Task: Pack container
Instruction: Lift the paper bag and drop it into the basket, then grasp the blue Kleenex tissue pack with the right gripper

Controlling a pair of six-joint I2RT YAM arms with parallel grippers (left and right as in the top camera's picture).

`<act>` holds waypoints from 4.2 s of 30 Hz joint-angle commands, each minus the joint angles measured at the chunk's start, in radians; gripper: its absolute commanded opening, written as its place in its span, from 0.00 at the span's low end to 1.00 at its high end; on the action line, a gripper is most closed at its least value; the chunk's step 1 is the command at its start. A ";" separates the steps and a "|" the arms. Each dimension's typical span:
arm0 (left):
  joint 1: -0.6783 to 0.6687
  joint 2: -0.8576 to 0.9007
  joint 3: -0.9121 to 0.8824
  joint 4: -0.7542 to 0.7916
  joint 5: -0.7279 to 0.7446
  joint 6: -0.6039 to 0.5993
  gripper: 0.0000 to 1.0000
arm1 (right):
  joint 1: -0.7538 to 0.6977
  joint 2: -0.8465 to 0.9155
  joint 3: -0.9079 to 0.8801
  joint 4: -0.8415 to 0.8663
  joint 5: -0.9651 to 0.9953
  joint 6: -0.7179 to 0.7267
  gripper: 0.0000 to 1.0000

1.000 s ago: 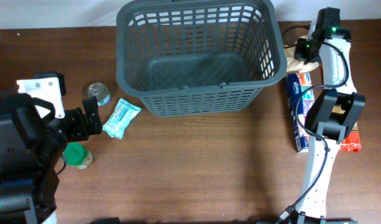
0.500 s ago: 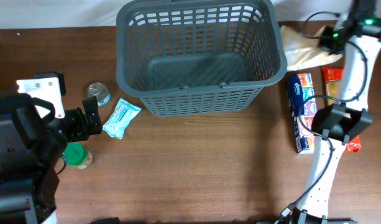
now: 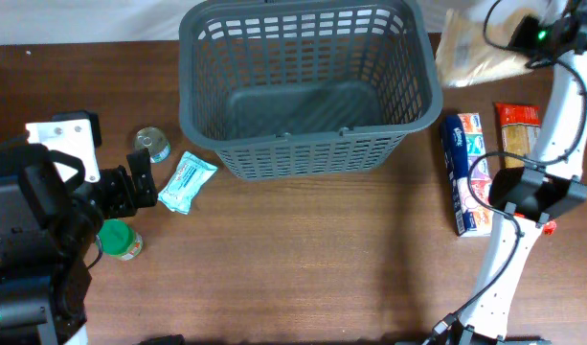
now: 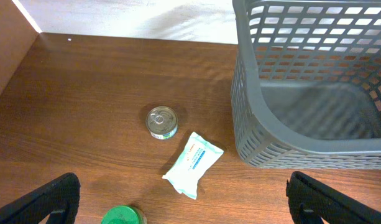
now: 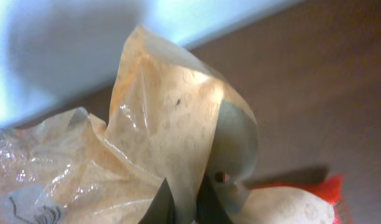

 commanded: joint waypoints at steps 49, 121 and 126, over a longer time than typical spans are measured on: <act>0.008 -0.002 0.013 0.000 0.014 0.022 0.99 | 0.446 -0.552 -0.267 0.005 -0.139 -0.682 0.99; 0.008 0.001 0.013 0.000 0.014 0.023 0.99 | 0.063 -0.695 -1.872 0.758 0.056 -0.522 0.87; 0.008 0.001 0.013 0.000 0.014 0.023 0.99 | 0.063 -0.694 -1.871 0.762 0.067 -0.483 0.71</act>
